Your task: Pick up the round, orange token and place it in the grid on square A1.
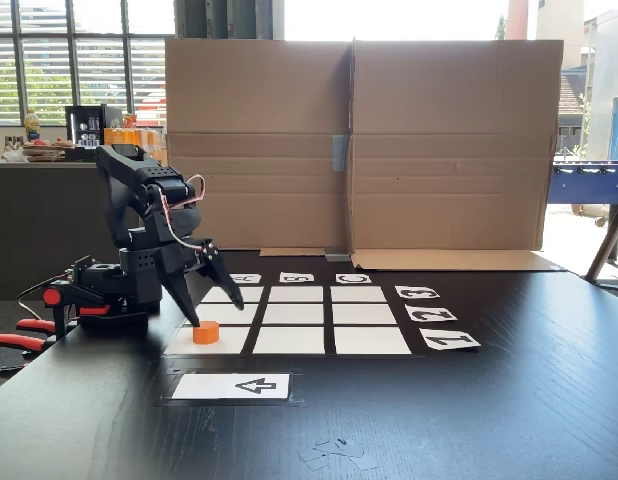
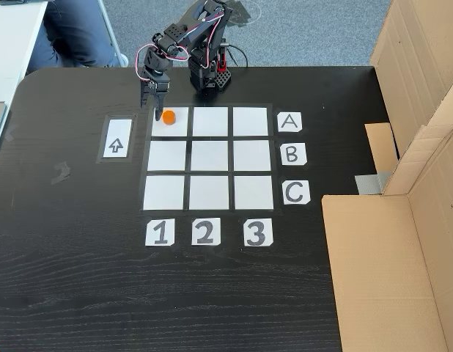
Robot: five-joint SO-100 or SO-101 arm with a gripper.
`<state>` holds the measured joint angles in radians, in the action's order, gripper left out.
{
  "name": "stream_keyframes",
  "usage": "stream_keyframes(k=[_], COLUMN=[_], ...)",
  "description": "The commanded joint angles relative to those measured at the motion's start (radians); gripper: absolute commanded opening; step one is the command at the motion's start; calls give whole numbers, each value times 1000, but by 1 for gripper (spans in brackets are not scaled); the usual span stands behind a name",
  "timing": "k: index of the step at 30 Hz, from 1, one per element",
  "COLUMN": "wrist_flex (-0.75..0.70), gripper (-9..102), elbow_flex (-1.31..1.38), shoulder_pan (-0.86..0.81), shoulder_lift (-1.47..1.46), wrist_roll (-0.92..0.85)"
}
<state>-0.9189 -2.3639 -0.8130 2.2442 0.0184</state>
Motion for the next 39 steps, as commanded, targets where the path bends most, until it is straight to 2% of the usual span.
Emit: stream_keyframes(k=[1, 10, 21, 32, 39], wrist_flex=[8, 3, -14, -54, -41], gripper=[33, 33, 30, 22, 16], elbow_flex=[63, 69, -169, -480, -643], shoulder_pan=[-58, -325, -680, -854, -904], shoulder_lift=[150, 471, 811, 997, 1045], wrist_roll=[-3, -3, 0, -5, -9])
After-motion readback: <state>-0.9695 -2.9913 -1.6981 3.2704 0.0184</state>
